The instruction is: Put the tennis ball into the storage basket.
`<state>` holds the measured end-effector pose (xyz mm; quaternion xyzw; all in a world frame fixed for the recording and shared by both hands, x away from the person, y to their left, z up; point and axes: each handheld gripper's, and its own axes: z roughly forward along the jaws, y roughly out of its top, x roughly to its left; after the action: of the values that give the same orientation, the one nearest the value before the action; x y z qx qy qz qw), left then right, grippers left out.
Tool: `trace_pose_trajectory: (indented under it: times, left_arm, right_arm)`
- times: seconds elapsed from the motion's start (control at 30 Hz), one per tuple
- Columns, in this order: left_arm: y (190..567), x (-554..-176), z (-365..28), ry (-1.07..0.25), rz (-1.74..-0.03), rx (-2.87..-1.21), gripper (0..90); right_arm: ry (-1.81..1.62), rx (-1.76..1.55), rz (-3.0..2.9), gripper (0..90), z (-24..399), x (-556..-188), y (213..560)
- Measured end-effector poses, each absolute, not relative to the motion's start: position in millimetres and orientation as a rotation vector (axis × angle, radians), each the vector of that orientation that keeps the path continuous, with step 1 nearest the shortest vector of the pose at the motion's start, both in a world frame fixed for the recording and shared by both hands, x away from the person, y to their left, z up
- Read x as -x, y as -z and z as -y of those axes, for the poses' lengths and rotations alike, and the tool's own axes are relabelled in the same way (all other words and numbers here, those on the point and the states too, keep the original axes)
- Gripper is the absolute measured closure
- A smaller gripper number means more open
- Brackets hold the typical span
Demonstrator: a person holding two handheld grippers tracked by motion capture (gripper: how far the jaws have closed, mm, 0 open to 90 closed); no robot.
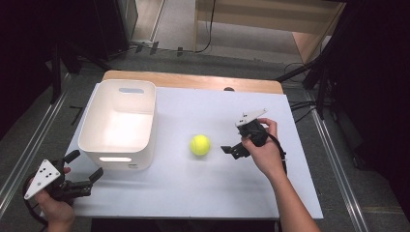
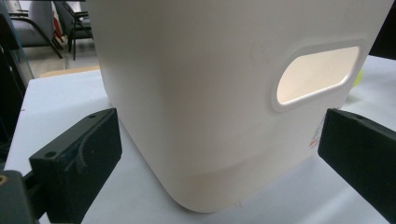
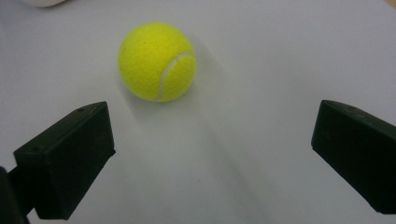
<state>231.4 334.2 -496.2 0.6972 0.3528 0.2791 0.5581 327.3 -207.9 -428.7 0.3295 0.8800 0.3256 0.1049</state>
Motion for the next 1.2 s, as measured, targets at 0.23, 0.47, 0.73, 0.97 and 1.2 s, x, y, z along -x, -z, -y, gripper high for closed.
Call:
trace_pose_trajectory:
  times: [0.23, 0.47, 0.73, 0.97, 1.2]
  left_arm:
    - [496.2, -231.4, -334.3, -0.658, -0.832, -1.645, 0.0]
    - [496.1, -231.3, -334.4, -0.657, -0.831, -1.644, 0.0]
    - [496.1, -231.2, -334.3, -0.656, -0.83, -1.643, 0.0]
    - [496.1, -231.2, -334.3, -0.656, -0.829, -1.642, 0.0]
    - [496.1, -231.1, -334.3, -0.657, -0.829, -1.644, 0.0]
  right_arm:
    - [-0.932, -0.94, -2.633, 0.0, 197.6, -333.7, 427.0]
    - [-0.9, -0.918, -2.665, 0.0, 187.1, -338.8, 427.6]
    - [-0.868, -0.891, -2.707, 0.0, 174.1, -345.4, 431.0]
    - [-0.844, -0.887, -2.732, 0.0, 165.9, -349.9, 434.5]
    - [-0.82, -0.865, -2.756, 0.0, 157.2, -353.9, 436.4]
